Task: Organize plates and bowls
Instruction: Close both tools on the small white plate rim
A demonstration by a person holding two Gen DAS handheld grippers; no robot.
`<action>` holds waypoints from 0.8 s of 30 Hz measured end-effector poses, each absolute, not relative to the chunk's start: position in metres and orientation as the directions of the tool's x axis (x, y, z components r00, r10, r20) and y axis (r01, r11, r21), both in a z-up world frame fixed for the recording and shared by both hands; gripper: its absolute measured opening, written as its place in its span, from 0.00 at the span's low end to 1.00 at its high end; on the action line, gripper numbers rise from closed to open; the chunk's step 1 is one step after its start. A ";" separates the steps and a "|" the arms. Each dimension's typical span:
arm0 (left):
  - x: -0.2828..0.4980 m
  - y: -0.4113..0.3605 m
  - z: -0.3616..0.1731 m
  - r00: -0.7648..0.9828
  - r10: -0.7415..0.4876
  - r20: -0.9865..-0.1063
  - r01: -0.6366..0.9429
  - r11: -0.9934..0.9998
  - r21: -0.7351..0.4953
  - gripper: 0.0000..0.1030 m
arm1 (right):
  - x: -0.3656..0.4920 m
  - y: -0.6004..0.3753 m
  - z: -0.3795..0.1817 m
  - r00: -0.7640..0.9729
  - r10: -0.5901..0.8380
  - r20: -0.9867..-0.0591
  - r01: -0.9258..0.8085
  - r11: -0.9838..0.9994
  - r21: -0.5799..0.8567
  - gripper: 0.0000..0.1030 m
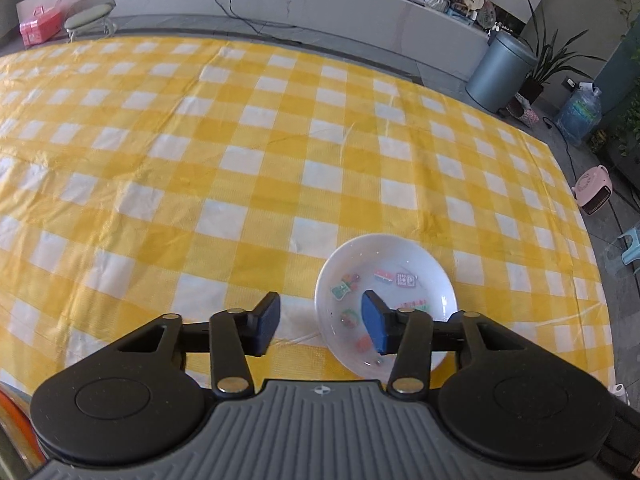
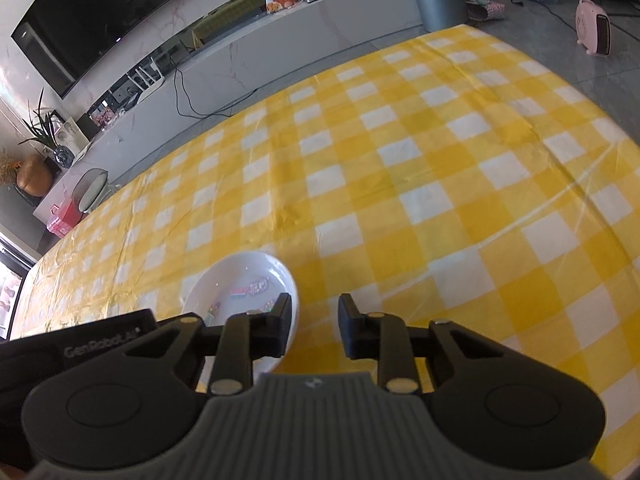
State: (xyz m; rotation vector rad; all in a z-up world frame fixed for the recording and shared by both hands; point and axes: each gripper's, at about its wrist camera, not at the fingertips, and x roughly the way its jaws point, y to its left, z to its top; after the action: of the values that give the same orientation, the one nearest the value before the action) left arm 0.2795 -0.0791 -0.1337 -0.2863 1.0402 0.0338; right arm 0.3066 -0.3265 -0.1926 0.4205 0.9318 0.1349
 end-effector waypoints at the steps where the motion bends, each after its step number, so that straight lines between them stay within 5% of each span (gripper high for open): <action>1: 0.280 -0.080 -0.135 0.503 -0.108 -0.857 -0.165 0.962 -0.218 0.43 | 0.307 -0.326 -0.194 0.589 0.299 -0.751 0.065 0.908 0.413 0.18; 10: 0.281 -0.090 -0.139 0.510 -0.105 -0.854 -0.126 0.973 -0.195 0.12 | 0.308 -0.327 -0.200 0.564 0.356 -0.745 0.064 0.881 0.469 0.02; 24: 0.266 -0.090 -0.115 0.560 -0.132 -0.818 -0.101 0.969 -0.226 0.05 | 0.300 -0.331 -0.185 0.595 0.334 -0.731 0.082 0.879 0.469 0.01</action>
State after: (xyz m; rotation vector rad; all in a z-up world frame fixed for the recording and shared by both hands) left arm 0.2659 -0.0903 -0.1149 -0.2600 0.9790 -0.0183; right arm 0.3000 -0.3309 -0.1854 0.4916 0.9319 0.1535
